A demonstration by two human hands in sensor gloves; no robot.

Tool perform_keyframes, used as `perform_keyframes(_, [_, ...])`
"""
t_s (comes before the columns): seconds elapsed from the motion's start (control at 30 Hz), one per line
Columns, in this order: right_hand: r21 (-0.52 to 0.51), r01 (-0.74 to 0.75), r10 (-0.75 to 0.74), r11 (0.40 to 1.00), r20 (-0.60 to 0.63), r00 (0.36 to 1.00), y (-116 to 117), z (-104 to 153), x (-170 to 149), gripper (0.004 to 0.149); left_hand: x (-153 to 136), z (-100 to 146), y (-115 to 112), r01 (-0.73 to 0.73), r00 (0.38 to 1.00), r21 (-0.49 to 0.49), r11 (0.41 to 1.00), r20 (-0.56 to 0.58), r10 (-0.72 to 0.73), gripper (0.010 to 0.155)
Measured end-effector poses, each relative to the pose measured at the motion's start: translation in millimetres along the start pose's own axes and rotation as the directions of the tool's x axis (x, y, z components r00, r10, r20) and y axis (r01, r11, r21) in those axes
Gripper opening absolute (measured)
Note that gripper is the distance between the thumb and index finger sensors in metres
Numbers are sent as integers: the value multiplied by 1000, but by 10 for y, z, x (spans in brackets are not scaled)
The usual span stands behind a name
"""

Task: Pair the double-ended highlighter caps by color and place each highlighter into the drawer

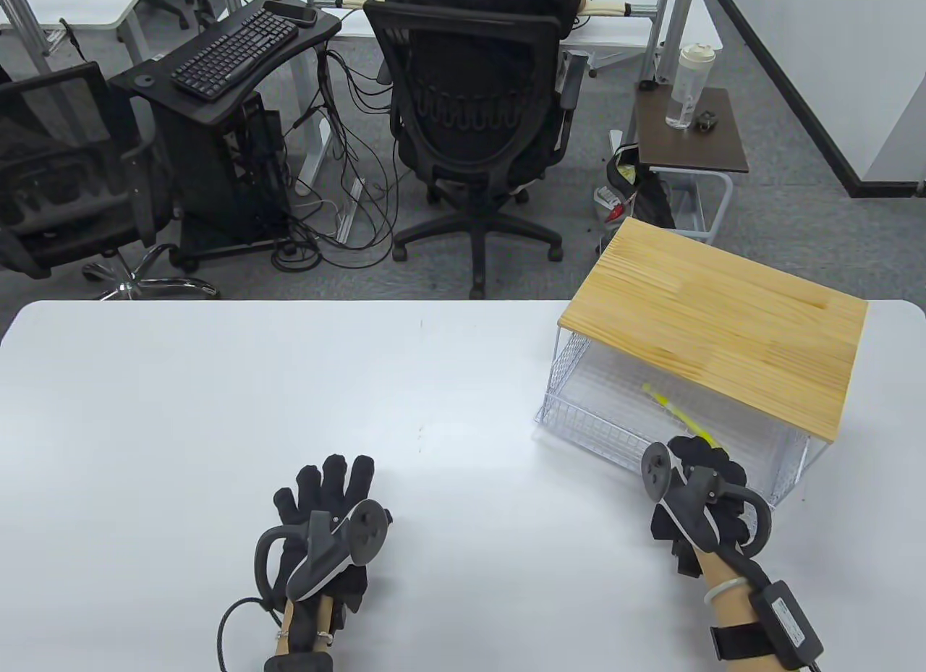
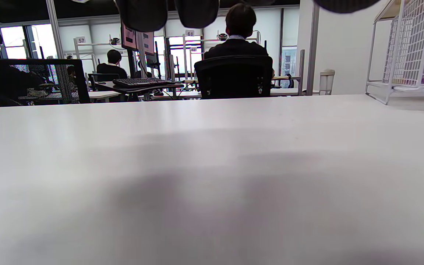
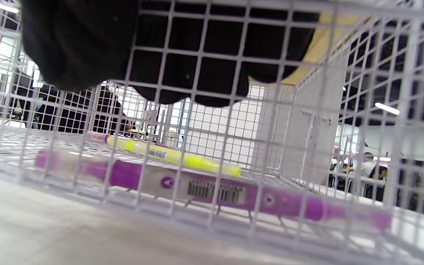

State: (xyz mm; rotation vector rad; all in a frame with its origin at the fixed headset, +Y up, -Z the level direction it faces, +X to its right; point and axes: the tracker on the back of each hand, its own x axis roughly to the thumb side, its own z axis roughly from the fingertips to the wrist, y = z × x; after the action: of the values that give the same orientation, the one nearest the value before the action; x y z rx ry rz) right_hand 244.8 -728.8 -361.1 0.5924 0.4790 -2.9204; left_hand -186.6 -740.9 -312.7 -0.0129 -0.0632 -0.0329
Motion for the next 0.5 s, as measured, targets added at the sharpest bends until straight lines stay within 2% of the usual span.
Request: perform_keyframes(0.5, [51, -8, 15, 999, -139, 990, 109, -372, 19, 29, -46, -21, -28, 15, 1000, -23, 1000, -23, -15, 75])
